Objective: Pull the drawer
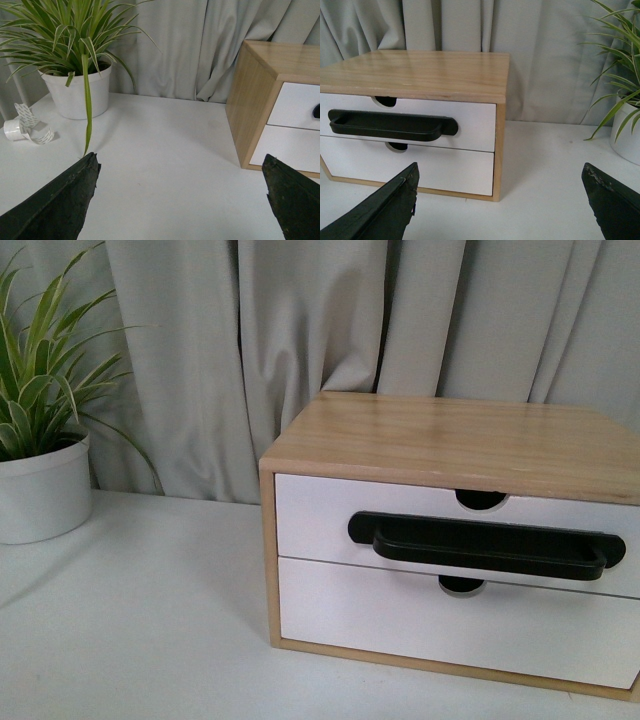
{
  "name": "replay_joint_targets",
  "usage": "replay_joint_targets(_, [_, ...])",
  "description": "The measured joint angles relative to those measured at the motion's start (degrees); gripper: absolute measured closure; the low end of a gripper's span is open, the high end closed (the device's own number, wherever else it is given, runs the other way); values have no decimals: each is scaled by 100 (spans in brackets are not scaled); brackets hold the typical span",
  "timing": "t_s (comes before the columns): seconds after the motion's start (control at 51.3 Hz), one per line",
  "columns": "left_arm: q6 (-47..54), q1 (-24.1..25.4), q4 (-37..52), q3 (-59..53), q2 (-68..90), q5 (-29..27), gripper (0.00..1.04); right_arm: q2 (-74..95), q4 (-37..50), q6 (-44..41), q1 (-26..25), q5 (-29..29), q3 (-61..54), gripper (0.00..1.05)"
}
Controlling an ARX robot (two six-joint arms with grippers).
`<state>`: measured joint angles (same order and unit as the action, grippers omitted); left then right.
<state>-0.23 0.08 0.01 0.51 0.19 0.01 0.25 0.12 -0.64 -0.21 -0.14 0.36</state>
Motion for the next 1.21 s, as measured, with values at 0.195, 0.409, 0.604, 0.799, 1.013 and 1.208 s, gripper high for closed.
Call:
replay_joint_targets(0.195, [0, 0, 0, 2, 0, 0, 6, 0, 0, 0, 0, 0, 0, 9])
replay_joint_targets(0.409, [0, 0, 0, 2, 0, 0, 6, 0, 0, 0, 0, 0, 0, 9])
replay_joint_targets(0.604, [0, 0, 0, 2, 0, 0, 6, 0, 0, 0, 0, 0, 0, 9])
replay_joint_targets(0.799, [0, 0, 0, 2, 0, 0, 6, 0, 0, 0, 0, 0, 0, 9])
replay_joint_targets(1.013, [-2, 0, -4, 2, 2, 4, 6, 0, 0, 0, 0, 0, 0, 9])
replay_joint_targets(1.208, [103, -455, 275, 98, 778, 125, 6, 640, -256, -271, -24, -638, 157, 9])
